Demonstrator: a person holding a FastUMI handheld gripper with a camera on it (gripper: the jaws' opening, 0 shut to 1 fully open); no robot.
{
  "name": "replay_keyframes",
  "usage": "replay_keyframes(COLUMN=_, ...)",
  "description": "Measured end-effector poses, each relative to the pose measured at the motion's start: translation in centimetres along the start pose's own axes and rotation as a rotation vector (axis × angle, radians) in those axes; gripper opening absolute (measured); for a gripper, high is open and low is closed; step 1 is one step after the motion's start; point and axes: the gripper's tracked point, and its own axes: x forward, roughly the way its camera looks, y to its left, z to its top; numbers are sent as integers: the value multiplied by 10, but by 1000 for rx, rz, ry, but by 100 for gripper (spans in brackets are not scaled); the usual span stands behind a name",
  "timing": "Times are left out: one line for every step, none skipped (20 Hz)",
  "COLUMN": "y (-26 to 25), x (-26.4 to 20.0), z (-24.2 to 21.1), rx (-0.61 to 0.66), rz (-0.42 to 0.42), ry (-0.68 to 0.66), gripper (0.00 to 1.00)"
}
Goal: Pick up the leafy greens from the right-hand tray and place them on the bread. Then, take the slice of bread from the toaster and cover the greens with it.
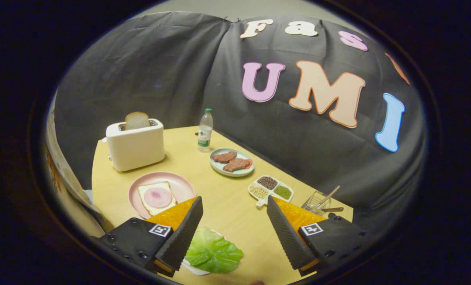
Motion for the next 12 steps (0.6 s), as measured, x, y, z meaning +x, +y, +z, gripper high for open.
replay_keyframes(y=4, x=2, z=-7, rx=-9, rz=17, ry=18, gripper=100)
replay_keyframes(y=7, x=6, z=-16, rx=-15, rz=32, ry=37, gripper=100)
replay_keyframes(y=10, x=9, z=-22, rx=-17, rz=50, ry=58, gripper=100)
replay_keyframes(y=14, x=13, z=-30, rx=-15, rz=71, ry=81, gripper=100)
replay_keyframes(y=17, x=16, z=-38, rx=-15, rz=86, ry=103, gripper=100)
replay_keyframes(y=19, x=18, z=-46, rx=-19, rz=96, ry=123, gripper=100)
replay_keyframes(y=20, x=21, z=-53, rx=-24, rz=106, ry=140, gripper=100)
replay_keyframes(y=24, x=22, z=-60, rx=-30, rz=116, ry=156, gripper=100)
replay_keyframes(y=26, x=24, z=-66, rx=-36, rz=125, ry=172, gripper=100)
replay_keyframes(y=28, x=25, z=-71, rx=-41, rz=133, ry=185, gripper=100)
replay_keyframes(y=31, x=27, z=-78, rx=-43, rz=144, ry=200, gripper=100)
replay_keyframes(y=32, x=28, z=-84, rx=-47, rz=153, ry=215, gripper=100)
